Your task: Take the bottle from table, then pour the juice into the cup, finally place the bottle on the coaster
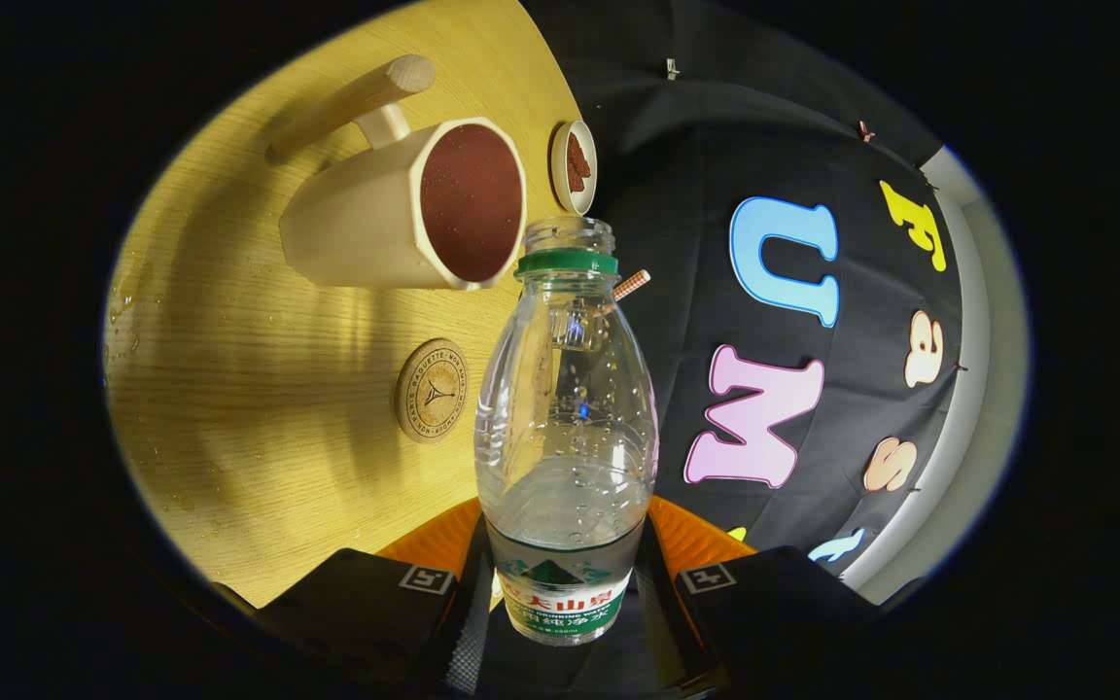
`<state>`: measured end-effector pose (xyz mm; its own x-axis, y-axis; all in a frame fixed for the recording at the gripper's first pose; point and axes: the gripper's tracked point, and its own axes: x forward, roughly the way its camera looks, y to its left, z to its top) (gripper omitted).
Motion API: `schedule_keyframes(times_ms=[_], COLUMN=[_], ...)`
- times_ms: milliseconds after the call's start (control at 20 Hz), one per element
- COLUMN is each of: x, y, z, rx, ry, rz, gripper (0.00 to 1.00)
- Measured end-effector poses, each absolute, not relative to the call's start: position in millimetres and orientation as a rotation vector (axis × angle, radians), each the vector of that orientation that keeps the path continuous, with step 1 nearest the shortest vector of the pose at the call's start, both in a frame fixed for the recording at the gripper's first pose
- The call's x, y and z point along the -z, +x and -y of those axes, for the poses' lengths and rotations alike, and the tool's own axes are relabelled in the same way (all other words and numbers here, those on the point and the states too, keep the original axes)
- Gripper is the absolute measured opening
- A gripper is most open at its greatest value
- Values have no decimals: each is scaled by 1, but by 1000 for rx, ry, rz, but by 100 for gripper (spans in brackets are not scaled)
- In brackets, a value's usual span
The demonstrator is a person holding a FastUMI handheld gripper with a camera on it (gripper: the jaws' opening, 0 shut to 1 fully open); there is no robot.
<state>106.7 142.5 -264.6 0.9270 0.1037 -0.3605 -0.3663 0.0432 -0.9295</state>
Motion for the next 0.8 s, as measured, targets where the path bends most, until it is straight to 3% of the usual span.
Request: schedule_keyframes(times_ms=[800], x=[259], y=[114], z=[-142], rx=[-372], ry=[-1575], rz=[-177], gripper=[69])
